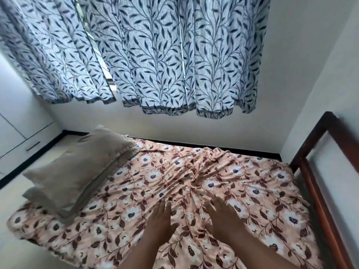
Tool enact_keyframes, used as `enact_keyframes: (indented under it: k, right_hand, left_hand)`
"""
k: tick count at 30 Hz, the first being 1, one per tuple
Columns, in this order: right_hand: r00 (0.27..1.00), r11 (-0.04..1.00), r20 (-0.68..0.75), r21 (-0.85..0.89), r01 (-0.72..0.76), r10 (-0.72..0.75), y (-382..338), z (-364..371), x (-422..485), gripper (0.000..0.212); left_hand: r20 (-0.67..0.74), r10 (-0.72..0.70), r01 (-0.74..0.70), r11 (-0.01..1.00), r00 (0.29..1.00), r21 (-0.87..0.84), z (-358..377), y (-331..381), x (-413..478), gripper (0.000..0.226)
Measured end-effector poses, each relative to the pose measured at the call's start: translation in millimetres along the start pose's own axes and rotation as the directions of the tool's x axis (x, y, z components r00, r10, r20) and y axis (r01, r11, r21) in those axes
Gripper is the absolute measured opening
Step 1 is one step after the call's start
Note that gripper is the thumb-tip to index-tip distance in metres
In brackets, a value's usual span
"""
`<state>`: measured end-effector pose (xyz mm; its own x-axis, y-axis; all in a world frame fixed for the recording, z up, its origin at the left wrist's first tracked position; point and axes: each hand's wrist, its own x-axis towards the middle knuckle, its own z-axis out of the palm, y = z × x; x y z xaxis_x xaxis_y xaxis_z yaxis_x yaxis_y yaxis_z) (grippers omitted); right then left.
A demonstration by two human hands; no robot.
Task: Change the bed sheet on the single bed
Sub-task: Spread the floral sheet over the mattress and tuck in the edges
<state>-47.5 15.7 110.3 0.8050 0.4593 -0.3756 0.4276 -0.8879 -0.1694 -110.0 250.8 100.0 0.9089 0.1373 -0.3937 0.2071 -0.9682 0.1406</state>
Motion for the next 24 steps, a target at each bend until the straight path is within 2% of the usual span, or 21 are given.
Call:
enact_keyframes:
  k: [4, 11, 14, 19, 24]
  right_hand:
    - [0.996, 0.996, 0.029, 0.017, -0.087, 0.087, -43.2, 4.7, 9.2, 0.079]
    - [0.964, 0.956, 0.101, 0.143, -0.257, 0.244, -142.2, 19.0, 29.2, 0.08]
    - [0.953, 0.941, 0.115, 0.164, -0.296, 0.28, -165.5, 28.4, 29.9, 0.081]
    - [0.947, 0.934, 0.12, 0.167, -0.315, 0.298, -176.9, 37.5, 18.4, 0.081]
    - [0.946, 0.94, 0.136, 0.136, -0.312, 0.294, -163.6, 49.3, 11.9, 0.081]
  left_hand:
    - [0.039, 0.092, -0.091, 0.995, 0.995, -0.034, -0.5, -39.6, 10.0, 0.087]
    - [0.109, 0.252, -0.264, 0.956, 0.962, 0.124, -3.4, -122.6, 24.4, 0.086]
    - [0.166, 0.263, -0.284, 0.952, 0.95, 0.114, 5.2, -147.7, 31.6, 0.089]
    - [0.226, 0.29, -0.318, 0.943, 0.93, 0.099, 4.2, -163.2, 28.3, 0.091]
    - [0.229, 0.287, -0.314, 0.945, 0.93, 0.095, 1.0, -171.4, 22.5, 0.09]
